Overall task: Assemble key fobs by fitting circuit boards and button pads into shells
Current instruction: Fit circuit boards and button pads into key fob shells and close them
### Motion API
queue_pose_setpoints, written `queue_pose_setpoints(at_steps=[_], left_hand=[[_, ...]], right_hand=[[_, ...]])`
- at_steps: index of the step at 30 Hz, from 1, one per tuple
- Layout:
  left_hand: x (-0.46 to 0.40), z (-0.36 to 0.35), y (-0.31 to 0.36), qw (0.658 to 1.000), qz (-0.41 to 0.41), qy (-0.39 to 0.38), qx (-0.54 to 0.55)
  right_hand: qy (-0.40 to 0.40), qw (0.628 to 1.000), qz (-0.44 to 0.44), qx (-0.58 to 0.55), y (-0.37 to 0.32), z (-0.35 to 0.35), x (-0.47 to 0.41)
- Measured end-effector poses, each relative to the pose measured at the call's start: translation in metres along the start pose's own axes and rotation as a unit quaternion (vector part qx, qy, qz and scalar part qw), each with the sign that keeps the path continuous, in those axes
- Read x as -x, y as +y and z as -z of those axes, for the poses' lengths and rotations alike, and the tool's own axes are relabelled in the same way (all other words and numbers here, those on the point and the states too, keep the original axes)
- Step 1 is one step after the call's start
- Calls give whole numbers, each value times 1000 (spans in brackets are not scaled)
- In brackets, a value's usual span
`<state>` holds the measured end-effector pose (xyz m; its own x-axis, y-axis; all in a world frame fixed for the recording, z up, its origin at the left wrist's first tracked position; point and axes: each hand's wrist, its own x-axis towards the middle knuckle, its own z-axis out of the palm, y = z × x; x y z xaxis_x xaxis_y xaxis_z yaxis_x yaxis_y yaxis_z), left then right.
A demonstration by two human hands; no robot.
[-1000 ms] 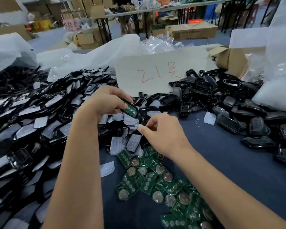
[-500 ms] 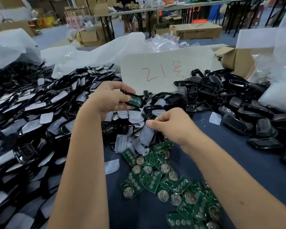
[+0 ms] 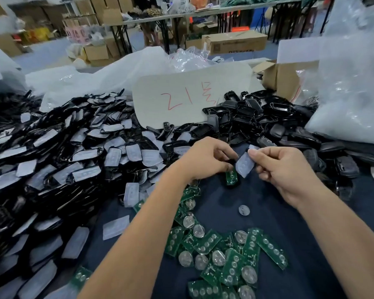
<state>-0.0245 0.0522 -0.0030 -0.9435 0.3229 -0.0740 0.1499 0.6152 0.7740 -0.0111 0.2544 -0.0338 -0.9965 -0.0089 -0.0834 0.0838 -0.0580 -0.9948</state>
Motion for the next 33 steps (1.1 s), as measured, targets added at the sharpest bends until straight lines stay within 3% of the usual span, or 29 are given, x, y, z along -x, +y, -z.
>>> queue_pose_setpoints(at_steps=[2, 4, 6, 8, 10, 15, 18, 21, 25, 27, 33], left_hand=[[-3, -3, -2, 995, -17, 93, -42], [-3, -1, 0, 988, -4, 149, 46], [-1, -2, 8, 969, 49, 68, 233], [5, -8, 20, 921, 103, -67, 371], [9, -16, 29, 867, 133, -151, 455], [12, -25, 43, 734, 172, -194, 627], [10, -31, 45, 697, 178, -196, 666], [9, -33, 44, 725, 160, -155, 651], [4, -33, 38, 870, 87, 15, 484], [3, -33, 34, 915, 62, 86, 390], [0, -34, 25, 953, 9, 143, 267]], right_hand=[[5, 1000, 20, -8, 1, -2, 0], [0, 999, 38, -34, 0, -6, 1], [-7, 997, 49, -63, -4, -10, 3], [-6, 993, 66, -93, -7, -12, 4], [-10, 989, 79, -125, -10, -10, 5], [-26, 980, 113, -163, -13, -5, 6], [-39, 977, 132, -165, -14, -4, 7], [-34, 975, 133, -174, -14, -3, 7], [-9, 977, 58, -204, -12, -6, 3], [-25, 976, 30, -216, -10, -8, 2], [-22, 982, 23, -187, -4, -4, 2]])
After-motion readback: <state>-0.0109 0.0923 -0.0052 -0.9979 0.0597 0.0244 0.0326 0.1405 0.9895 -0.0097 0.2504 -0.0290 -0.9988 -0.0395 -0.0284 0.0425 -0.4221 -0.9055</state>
